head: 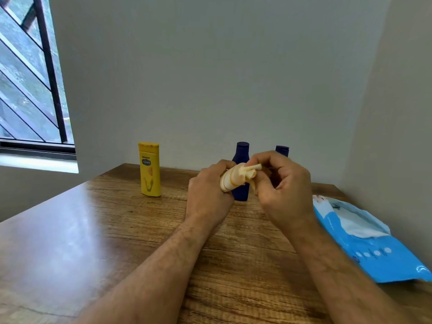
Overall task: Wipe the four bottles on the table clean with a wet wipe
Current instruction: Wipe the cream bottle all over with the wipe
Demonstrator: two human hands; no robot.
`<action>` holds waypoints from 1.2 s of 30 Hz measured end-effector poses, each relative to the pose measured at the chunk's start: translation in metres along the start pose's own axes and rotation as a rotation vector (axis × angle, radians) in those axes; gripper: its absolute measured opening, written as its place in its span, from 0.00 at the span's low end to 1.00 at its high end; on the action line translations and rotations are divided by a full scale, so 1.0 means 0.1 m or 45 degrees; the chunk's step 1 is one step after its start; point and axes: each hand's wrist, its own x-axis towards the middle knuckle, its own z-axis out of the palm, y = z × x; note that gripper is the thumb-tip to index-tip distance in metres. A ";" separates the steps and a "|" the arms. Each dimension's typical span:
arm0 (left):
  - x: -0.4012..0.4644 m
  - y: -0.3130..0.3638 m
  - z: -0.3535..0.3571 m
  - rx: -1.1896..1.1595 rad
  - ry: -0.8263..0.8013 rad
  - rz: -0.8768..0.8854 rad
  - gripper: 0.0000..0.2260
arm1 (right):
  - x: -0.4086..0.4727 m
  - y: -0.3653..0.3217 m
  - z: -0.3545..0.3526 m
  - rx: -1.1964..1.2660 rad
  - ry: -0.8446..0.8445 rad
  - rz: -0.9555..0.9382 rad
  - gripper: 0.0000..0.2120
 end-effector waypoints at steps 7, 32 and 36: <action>-0.02 0.02 -0.02 0.049 0.013 0.047 0.21 | -0.01 0.06 0.04 -0.147 -0.001 0.127 0.08; -0.05 0.10 -0.03 0.095 0.030 0.069 0.24 | 0.01 0.09 0.01 -0.190 0.126 0.087 0.07; -0.04 0.05 -0.05 0.105 0.038 -0.001 0.22 | -0.05 0.02 0.02 -0.144 -0.135 -0.033 0.10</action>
